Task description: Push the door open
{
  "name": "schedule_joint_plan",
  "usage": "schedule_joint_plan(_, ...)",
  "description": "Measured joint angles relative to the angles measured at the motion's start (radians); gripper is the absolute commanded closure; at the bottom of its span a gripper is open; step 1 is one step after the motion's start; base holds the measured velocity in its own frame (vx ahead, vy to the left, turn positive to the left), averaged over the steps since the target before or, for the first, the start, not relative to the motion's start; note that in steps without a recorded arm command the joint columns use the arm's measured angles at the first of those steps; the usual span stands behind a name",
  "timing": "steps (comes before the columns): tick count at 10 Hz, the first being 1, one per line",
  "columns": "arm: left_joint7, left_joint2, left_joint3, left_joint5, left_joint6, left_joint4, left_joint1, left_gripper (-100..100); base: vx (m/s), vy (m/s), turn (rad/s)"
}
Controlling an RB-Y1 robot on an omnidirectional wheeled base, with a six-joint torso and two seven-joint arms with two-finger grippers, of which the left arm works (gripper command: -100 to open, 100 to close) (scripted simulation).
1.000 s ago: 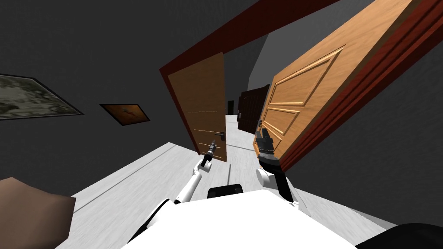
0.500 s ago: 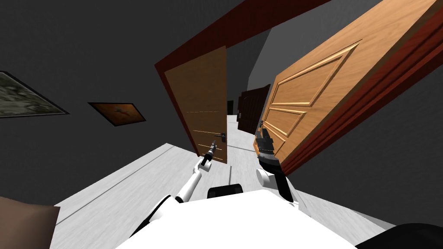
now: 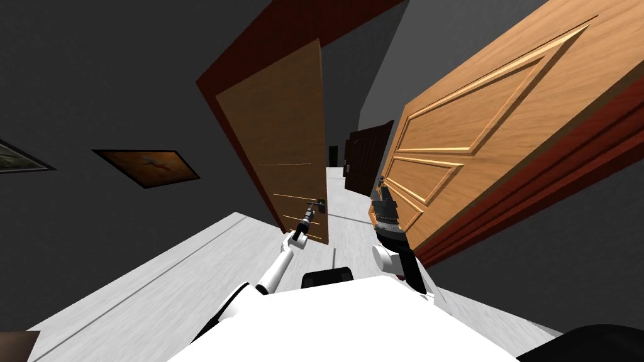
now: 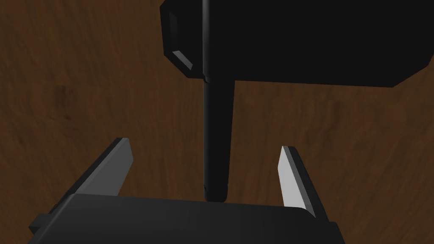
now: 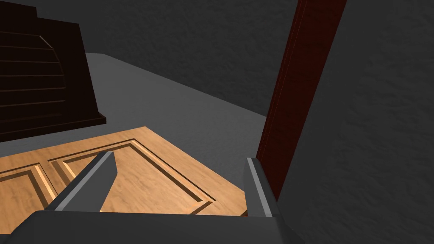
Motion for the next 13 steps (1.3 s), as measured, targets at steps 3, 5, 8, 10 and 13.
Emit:
schedule_joint_plan(3,-0.004,-0.006,0.01,0.0,-0.002,0.013,-0.005,-100,0.171,-0.059,-0.018)
schedule_joint_plan(5,-0.004,-0.006,0.011,0.0,-0.005,0.011,-0.006,100,-0.024,0.005,0.0)
schedule_joint_plan(8,-0.005,-0.005,0.01,0.0,-0.001,0.014,-0.005,100,-0.015,0.005,-0.001)
schedule_joint_plan(10,-0.005,-0.005,0.01,0.0,0.0,0.015,-0.003,100,0.053,-0.034,0.022)
schedule_joint_plan(13,-0.013,-0.008,0.031,0.001,0.003,0.032,-0.001,100,0.136,-0.108,0.049)
